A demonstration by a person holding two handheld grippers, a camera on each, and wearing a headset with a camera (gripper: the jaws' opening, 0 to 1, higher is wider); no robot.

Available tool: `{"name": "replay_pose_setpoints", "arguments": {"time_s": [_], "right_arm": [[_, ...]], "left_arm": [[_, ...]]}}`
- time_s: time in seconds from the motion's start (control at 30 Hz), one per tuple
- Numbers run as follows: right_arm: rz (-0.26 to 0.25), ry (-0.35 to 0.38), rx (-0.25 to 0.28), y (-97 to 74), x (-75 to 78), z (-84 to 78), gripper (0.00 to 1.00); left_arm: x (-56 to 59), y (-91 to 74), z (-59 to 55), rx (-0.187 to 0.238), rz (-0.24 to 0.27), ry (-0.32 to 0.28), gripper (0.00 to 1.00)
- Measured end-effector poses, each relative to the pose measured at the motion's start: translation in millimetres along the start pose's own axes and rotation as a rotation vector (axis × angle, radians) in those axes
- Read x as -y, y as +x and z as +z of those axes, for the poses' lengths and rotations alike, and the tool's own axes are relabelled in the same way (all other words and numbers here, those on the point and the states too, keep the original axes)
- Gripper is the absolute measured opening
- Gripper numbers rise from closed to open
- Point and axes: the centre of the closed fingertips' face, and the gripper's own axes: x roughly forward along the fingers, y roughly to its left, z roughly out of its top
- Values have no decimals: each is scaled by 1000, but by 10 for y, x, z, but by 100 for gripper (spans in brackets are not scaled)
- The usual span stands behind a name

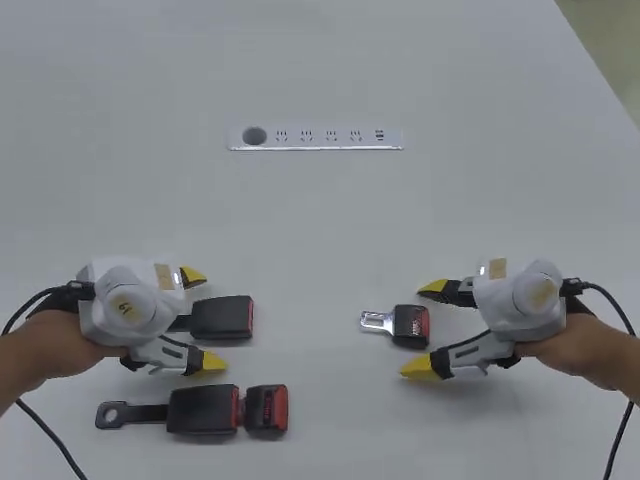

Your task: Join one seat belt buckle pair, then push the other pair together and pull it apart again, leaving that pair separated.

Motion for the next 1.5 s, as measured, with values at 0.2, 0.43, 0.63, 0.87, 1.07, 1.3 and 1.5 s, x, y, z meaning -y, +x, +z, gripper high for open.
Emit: {"name": "replay_pose_setpoints", "arguments": {"time_s": [0.2, 0.43, 0.63, 0.87, 1.07, 1.3, 1.5], "right_arm": [[4, -24, 0, 3, 10, 14, 56], [-19, -112, -18, 10, 82, -5, 43], [3, -128, -16, 11, 115, -7, 37], [37, -141, -2, -5, 130, -23, 36], [45, -120, 22, -6, 125, -20, 36], [44, -117, 41, -12, 118, -14, 36], [44, -132, 57, 40, 95, 28, 36]], "left_arm": [[14, 35, 34, 7, -45, 33, 65], [-12, 48, 34, -8, -73, 65, 51], [-4, 41, 75, -24, -89, 134, 37], [47, 45, 120, -68, -112, 213, 35], [50, 41, 118, -98, -123, 230, 35], [41, 42, 102, -115, -127, 216, 35], [43, 41, 100, -121, -130, 204, 35]]}}
